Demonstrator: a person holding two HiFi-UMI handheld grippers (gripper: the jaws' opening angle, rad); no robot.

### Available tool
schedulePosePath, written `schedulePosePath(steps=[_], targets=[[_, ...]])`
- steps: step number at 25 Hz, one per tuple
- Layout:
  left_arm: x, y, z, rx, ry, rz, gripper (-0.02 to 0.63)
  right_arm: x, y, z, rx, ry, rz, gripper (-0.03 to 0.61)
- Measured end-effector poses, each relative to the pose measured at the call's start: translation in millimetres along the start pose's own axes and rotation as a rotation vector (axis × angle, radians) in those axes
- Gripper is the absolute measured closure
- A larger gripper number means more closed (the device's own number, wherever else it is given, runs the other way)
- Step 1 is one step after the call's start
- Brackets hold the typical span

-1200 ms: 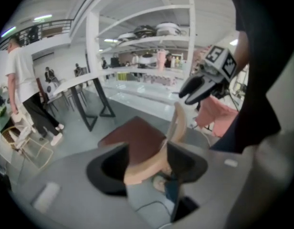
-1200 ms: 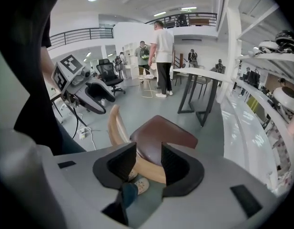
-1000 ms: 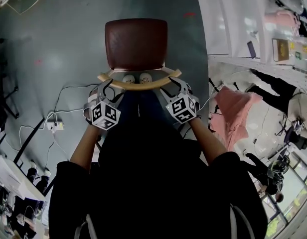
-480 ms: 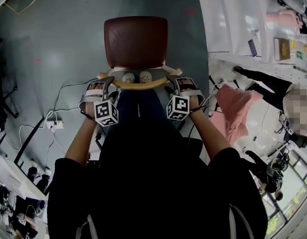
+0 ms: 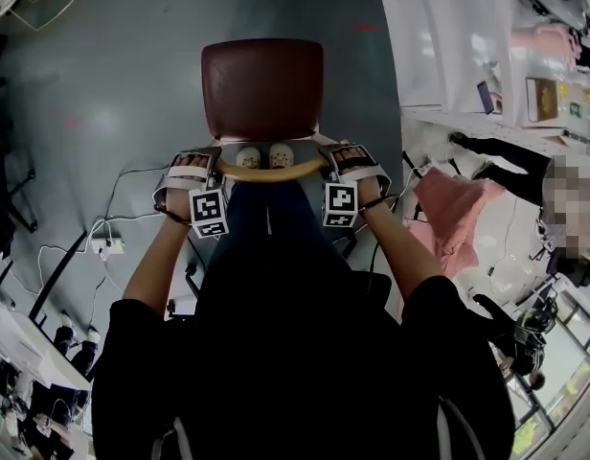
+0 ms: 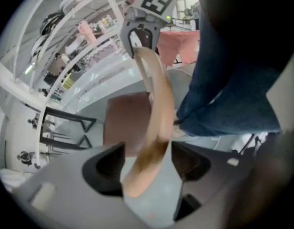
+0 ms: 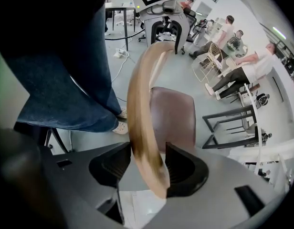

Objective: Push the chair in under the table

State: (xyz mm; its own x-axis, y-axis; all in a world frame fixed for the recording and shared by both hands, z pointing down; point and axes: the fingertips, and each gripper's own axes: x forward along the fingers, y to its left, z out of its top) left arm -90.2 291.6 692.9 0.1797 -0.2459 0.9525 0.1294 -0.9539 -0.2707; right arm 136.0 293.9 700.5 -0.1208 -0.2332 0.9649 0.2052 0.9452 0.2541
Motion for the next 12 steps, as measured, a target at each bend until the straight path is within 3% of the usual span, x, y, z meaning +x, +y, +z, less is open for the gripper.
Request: schedulePosePath(steps=[6,12], targets=[[7.7,-2.9,-1.7,0.054,0.020,-0.004,0.400,2.9,-0.6,-0.8,-0.069,-0.001,0.005,0.385],[9.5,-1.1,-5.8,0.102,0.027,-0.007,0.414,4.1,-2.9,3.0,-0.126,-0.026,0.013,0.400]])
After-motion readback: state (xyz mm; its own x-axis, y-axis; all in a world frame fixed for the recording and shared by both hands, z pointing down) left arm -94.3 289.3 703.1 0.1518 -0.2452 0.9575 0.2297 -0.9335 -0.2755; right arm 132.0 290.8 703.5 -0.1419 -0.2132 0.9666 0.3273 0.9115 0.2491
